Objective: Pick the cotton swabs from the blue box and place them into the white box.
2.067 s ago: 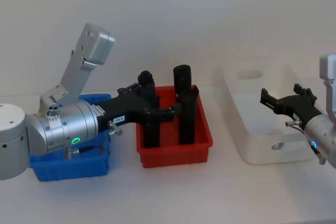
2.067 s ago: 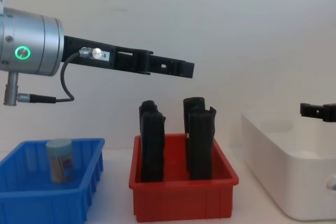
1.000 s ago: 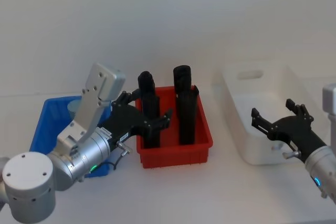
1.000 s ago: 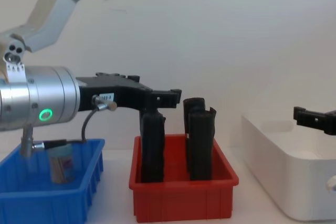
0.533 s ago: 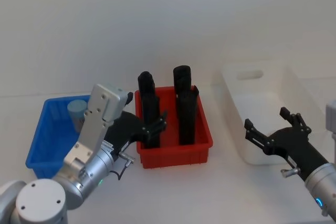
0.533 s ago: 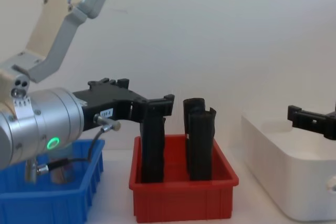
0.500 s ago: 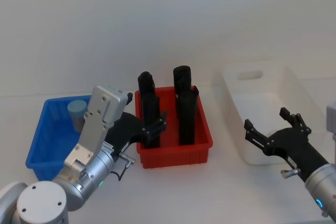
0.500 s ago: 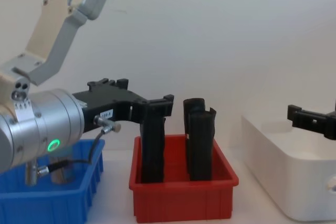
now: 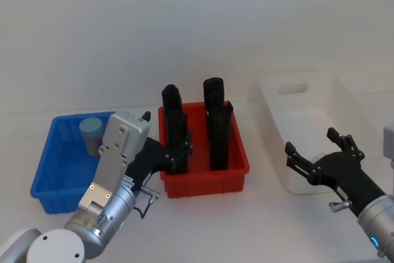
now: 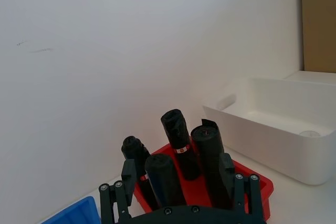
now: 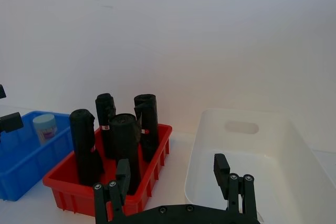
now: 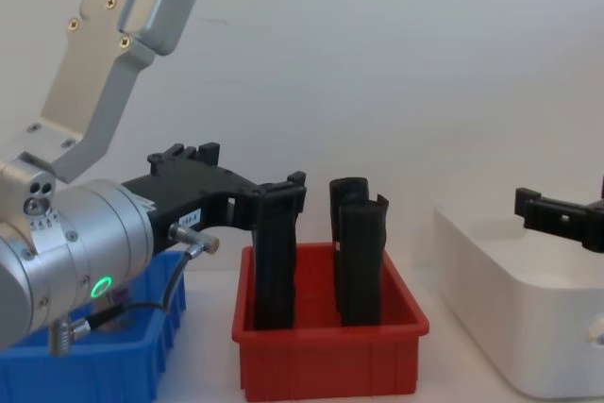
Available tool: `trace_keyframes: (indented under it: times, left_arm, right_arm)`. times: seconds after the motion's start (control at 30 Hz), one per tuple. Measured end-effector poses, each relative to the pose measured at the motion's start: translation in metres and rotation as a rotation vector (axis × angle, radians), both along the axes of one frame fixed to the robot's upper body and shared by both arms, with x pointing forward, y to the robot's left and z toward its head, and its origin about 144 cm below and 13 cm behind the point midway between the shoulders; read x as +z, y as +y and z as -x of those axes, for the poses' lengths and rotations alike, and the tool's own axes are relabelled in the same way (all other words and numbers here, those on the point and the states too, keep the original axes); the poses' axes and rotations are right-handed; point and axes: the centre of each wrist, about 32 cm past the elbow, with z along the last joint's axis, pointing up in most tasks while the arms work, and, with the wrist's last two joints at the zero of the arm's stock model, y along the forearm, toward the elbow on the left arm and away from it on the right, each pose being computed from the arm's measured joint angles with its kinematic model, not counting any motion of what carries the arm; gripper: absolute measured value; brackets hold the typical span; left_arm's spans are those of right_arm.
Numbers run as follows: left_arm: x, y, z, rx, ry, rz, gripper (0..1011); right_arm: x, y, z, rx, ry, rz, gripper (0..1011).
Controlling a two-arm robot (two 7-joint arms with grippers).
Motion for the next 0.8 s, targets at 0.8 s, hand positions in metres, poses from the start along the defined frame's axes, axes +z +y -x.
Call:
trace_keyframes:
  times: [0.8]
  left_arm:
    - [0.0002,0.0003,-0.0002,0.001,-0.001,0.0,1000]
  right_arm:
    - [0.0007,-0.0009,-0.0095,0.009,-0.009,0.018,1001]
